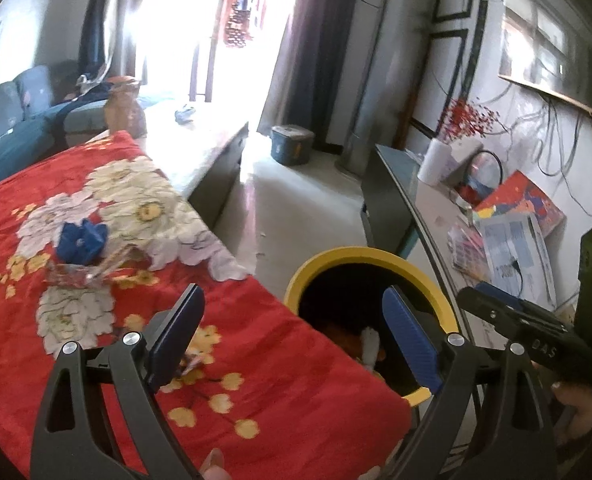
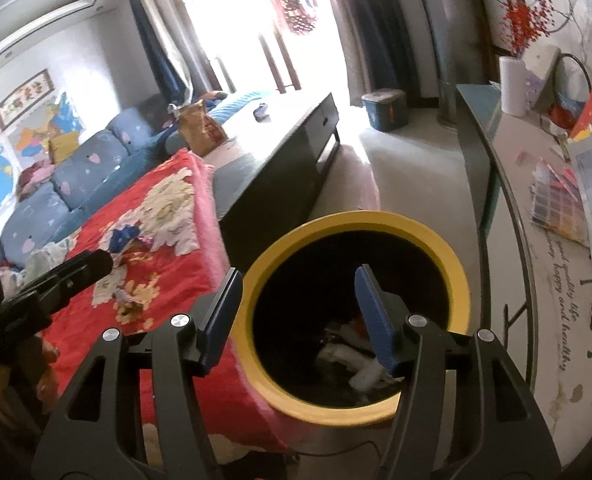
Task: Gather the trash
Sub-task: 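Move both tools back toward the candy bar and red wrapper on the bedspread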
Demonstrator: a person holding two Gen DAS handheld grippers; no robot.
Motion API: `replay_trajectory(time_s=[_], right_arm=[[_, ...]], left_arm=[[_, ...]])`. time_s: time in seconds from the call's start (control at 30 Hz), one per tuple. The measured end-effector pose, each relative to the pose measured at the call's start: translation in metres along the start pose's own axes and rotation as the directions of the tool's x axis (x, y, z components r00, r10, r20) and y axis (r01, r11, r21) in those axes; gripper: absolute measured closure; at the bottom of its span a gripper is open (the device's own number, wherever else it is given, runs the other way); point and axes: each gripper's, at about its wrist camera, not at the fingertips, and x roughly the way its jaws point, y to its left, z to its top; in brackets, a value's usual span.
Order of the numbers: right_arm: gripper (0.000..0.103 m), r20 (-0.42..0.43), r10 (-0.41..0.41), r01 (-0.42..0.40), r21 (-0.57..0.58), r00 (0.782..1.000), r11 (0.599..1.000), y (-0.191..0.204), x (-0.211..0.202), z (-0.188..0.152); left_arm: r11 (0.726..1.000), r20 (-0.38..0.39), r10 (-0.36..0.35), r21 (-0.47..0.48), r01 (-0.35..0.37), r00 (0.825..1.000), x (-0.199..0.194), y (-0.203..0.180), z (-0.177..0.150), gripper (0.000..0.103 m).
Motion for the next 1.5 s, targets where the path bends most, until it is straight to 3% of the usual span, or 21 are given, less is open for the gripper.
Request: replay_trajectory(time_s=[0.63,1.5], right_arm=[[0.049,-0.022,0.098,-0.100,-0.165,0.995,0.981,0.074,-0.001,-0.007],[0.050,-0.164,0.166,-0.213,-0.330,0.972,0.920,0.156,0.051,-0.022]], left_arm=[[0.988,0.074,0.113,-0.110,-0.104,0.991,-0.033,0.057,0.002,0.015],[0.927,0.040,0.251,-0.297,-0.228,0.967,-0.044,0.156,-0.010,0.015]])
